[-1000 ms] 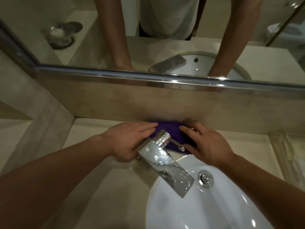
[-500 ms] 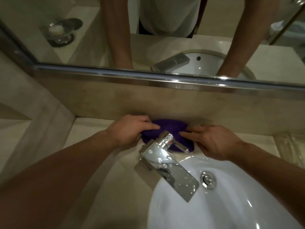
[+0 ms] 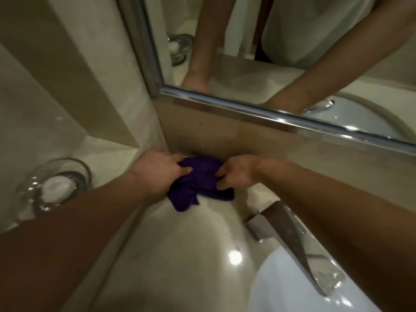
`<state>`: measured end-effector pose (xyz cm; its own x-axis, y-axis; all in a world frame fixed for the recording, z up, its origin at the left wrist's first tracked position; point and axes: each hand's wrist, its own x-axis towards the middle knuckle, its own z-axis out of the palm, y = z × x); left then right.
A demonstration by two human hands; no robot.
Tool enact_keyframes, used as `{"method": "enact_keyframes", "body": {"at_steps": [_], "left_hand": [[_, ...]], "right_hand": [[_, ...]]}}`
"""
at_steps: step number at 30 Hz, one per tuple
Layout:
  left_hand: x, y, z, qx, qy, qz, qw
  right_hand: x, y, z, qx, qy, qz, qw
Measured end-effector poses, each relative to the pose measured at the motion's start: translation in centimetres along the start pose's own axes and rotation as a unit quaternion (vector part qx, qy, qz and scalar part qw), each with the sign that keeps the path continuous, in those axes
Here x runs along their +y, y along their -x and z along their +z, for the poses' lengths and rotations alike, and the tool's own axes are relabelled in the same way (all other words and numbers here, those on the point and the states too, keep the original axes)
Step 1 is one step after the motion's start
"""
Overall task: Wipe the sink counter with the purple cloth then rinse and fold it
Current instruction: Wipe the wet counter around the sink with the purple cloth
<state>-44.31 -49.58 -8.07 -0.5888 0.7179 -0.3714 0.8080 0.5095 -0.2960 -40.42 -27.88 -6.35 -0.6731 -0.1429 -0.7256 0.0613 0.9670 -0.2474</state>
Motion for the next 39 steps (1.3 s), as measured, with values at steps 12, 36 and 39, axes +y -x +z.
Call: {"method": "enact_keyframes", "body": {"at_steps": [12, 36, 39], "left_hand": [[4.9, 5.1, -0.5, -0.102, 0.208, -0.047, 0.972], [23.5, 28.6, 5.7, -0.007, 0.331, -0.084, 0.94], [27.0, 32.6, 6.0, -0.003, 0.345, -0.087, 0.935]], "right_hand": [[-5.1, 2.2, 10.2, 0.22, 0.043, 0.017, 0.974], [-10.4, 19.7, 35.7, 0.221, -0.044, -0.022, 0.974], [-11.8, 23.6, 39.7, 0.217, -0.075, 0.003, 0.973]]}}
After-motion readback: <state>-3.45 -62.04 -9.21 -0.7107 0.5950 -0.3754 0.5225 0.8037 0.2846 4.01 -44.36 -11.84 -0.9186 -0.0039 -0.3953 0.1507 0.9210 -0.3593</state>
